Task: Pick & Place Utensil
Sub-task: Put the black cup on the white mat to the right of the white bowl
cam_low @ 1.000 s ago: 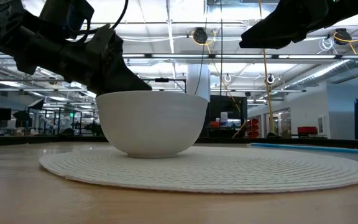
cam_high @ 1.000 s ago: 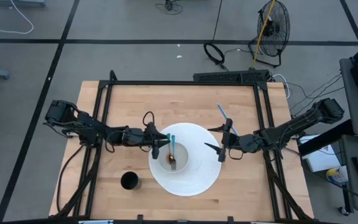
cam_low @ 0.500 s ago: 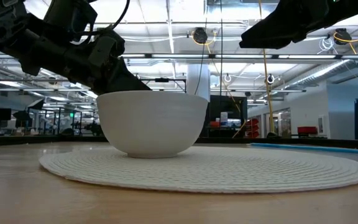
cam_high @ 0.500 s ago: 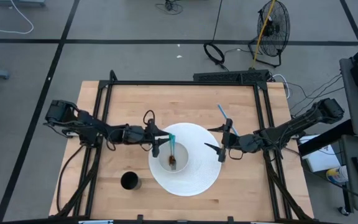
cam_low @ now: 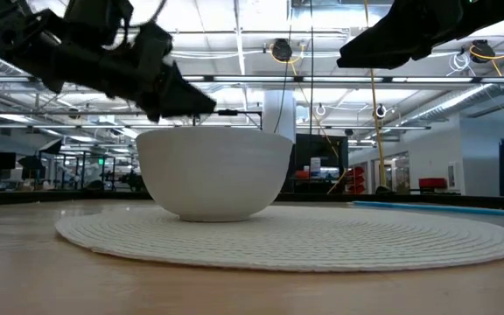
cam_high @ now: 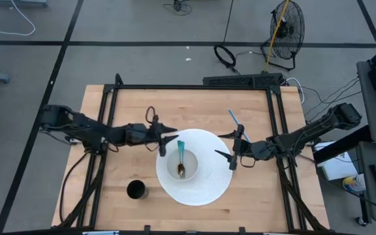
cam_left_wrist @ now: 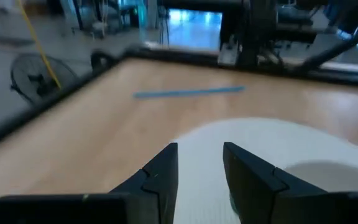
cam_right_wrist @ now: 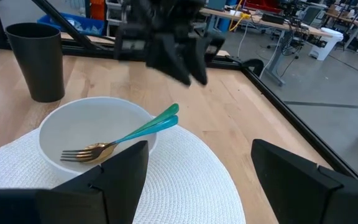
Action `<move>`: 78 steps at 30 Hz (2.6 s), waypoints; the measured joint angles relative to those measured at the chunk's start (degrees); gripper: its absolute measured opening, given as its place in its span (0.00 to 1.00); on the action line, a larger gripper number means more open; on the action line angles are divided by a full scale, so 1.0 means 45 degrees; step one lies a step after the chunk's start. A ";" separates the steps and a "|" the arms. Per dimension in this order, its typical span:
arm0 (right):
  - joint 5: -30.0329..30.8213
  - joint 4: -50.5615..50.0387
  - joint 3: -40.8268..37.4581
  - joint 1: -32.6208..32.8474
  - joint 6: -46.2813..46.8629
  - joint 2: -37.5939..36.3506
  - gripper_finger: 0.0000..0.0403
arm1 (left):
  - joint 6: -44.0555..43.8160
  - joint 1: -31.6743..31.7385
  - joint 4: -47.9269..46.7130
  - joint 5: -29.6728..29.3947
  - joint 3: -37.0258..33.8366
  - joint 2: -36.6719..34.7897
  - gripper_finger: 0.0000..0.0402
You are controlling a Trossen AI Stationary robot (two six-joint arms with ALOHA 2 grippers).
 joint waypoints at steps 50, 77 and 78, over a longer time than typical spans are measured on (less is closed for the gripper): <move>-0.0054 -0.0112 0.0000 -0.0036 -0.0675 0.0000 0.69 | -0.6378 -0.8310 -1.9877 0.0195 0.6014 -0.4381 0.33; -0.0054 -0.0092 0.0000 -0.0036 -0.0427 0.0000 0.69 | -0.7881 -0.8300 -1.9753 0.2633 0.6009 -0.2020 0.20; -0.0053 -0.0092 0.0000 -0.0036 -0.0429 0.0000 0.69 | -0.7876 -0.8300 -1.9771 0.2633 0.6009 -0.2019 0.15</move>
